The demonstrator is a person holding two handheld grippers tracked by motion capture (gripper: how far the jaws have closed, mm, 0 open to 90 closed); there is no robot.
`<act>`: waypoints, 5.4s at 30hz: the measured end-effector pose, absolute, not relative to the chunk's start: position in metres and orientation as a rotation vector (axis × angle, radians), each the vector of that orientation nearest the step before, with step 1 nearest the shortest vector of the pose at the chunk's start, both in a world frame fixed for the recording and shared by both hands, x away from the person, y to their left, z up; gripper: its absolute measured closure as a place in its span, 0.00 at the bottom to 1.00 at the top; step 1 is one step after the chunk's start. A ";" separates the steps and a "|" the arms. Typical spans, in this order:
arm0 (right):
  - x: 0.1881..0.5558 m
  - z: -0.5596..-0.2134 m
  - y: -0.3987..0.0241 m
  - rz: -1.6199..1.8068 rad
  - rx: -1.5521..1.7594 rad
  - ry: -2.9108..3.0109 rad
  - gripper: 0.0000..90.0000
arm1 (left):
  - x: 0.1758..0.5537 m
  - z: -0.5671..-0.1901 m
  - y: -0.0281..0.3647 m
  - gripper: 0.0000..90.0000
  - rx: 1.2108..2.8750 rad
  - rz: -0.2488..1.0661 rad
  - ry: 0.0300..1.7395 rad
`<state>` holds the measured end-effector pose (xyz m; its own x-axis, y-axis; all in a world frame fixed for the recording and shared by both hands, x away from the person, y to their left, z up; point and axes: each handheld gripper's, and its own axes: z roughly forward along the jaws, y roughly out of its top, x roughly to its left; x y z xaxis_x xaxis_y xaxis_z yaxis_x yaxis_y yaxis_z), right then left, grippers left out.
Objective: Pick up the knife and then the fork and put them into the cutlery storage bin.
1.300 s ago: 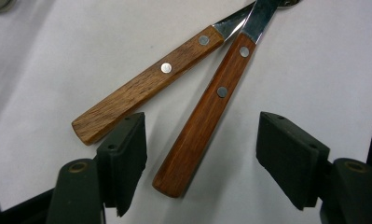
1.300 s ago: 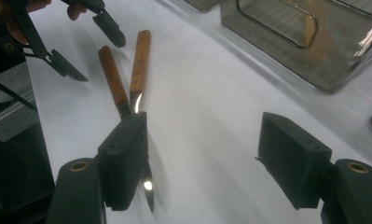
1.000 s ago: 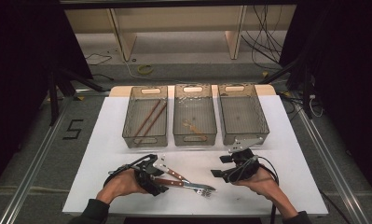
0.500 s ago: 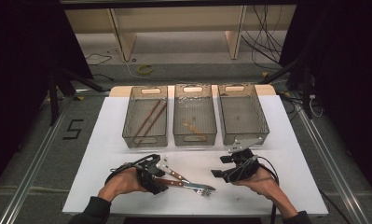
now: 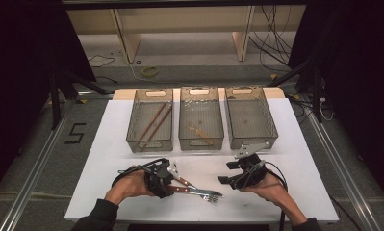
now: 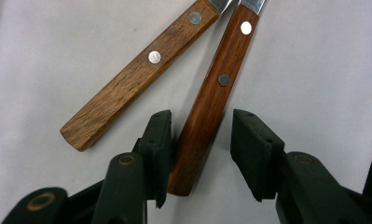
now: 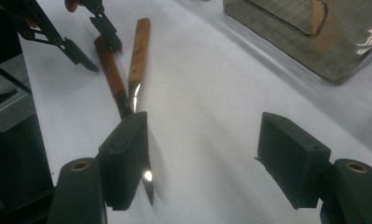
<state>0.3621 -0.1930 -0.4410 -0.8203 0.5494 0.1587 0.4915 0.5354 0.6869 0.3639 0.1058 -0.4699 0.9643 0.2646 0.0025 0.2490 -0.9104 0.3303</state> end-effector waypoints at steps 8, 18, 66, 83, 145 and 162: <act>0.362 -0.441 -0.194 1.166 0.911 2.683 0.38 | 0.360 -0.469 0.103 0.75 2.801 0.063 0.352; 0.362 -0.441 -0.193 1.165 0.908 2.689 0.39 | 0.354 -0.469 0.104 0.83 2.796 0.107 0.228; 0.316 -0.463 -0.101 0.880 0.171 2.819 0.57 | 0.331 -0.445 0.079 0.83 2.712 0.065 0.110; 0.310 -0.465 -0.098 0.852 0.030 2.805 0.81 | 0.328 -0.442 0.076 0.83 2.719 0.032 0.072; 0.358 -0.442 -0.163 0.936 0.525 2.606 0.86 | 0.340 -0.455 0.144 0.19 2.114 0.257 0.636; 0.403 -0.411 -0.201 1.022 0.807 2.442 0.86 | 0.334 -0.461 0.155 0.19 2.037 0.296 0.674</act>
<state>0.4035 -0.2013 -0.4110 -0.7666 0.6319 -0.1142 0.3621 0.5724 0.7357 0.3337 0.1554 -0.4611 0.8196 0.5701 -0.0569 0.3434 -0.4092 0.8454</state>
